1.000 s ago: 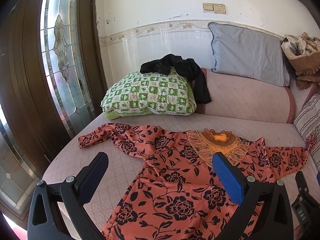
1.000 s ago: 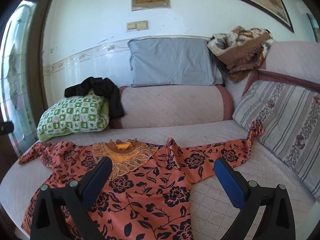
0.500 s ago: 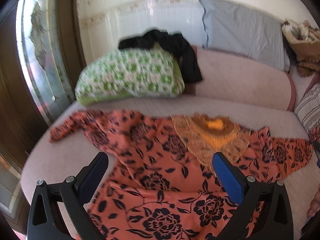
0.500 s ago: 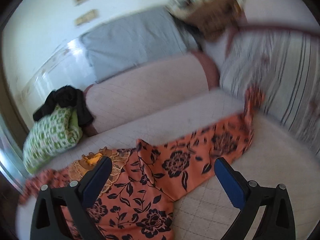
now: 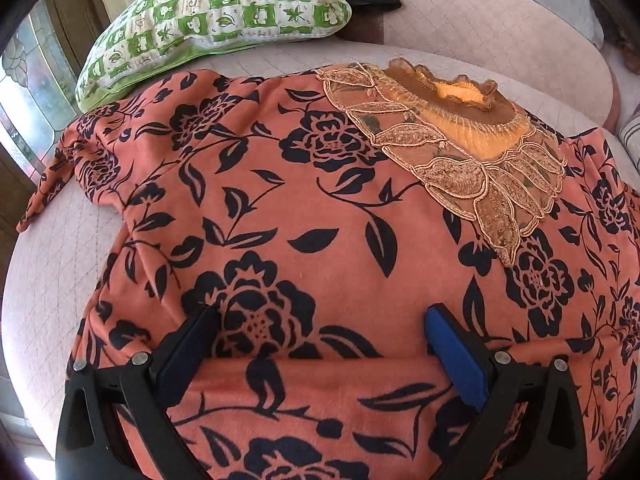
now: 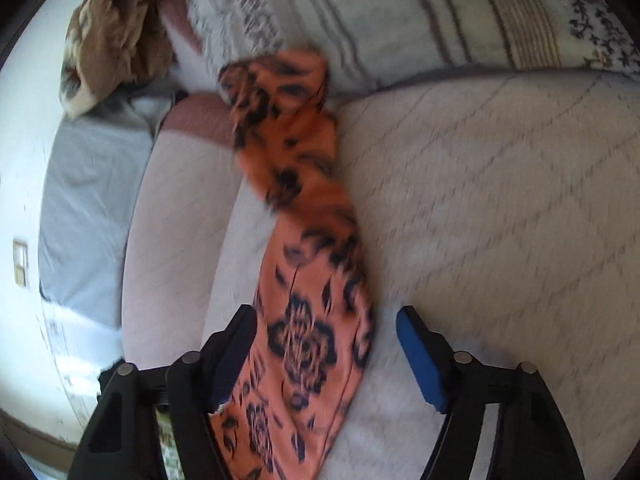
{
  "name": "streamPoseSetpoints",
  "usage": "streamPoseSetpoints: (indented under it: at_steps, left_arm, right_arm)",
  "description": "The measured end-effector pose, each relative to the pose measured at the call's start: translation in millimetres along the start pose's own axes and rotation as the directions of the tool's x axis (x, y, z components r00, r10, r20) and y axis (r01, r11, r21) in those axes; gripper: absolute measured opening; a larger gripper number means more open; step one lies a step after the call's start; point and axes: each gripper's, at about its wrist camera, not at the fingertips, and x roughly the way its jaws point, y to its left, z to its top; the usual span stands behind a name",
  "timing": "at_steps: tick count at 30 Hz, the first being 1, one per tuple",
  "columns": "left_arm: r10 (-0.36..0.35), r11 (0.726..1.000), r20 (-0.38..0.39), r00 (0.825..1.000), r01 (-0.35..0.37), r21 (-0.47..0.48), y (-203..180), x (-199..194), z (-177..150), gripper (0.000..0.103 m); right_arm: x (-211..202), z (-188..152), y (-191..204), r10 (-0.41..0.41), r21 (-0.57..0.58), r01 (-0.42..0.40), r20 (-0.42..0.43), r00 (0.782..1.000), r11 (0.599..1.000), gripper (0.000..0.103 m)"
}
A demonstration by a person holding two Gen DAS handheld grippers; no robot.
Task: Fold small clothes
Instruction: 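Grasp the blouse sleeve with the right tool and lift it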
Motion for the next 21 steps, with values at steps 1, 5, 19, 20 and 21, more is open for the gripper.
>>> streamPoseSetpoints:
  at_steps: [1, 5, 19, 20, 21]
  left_arm:
    - [0.000, 1.000, 0.015, 1.000, 0.000, -0.005, 0, -1, -2, 0.103]
    - [0.005, 1.000, 0.038, 0.999, -0.005, -0.008, -1, -1, -7, 0.103]
    - [0.047, 0.999, 0.046, 0.998, -0.046, -0.019, 13, -5, 19, 0.103]
    - [0.064, 0.997, 0.066, 0.996, -0.062, -0.034, 17, -10, 21, 0.103]
    - [0.074, 0.996, 0.082, 0.994, -0.070, -0.049, 21, -15, 23, 0.103]
  right_arm:
    - [1, 5, 5, -0.013, -0.028, 0.014, 0.015, 1.000, 1.000, 0.072]
    - [20, 20, 32, -0.101, -0.175, 0.114, 0.082, 0.992, 0.978, 0.073]
    - [34, 25, 84, 0.062, -0.290, -0.028, 0.110, 0.992, 0.957, 0.006]
    - [30, 17, 100, 0.110, -0.320, -0.078, 0.085, 0.990, 0.944, 0.006]
    - [27, 7, 118, 0.153, -0.353, -0.124, 0.056, 0.987, 0.927, 0.006]
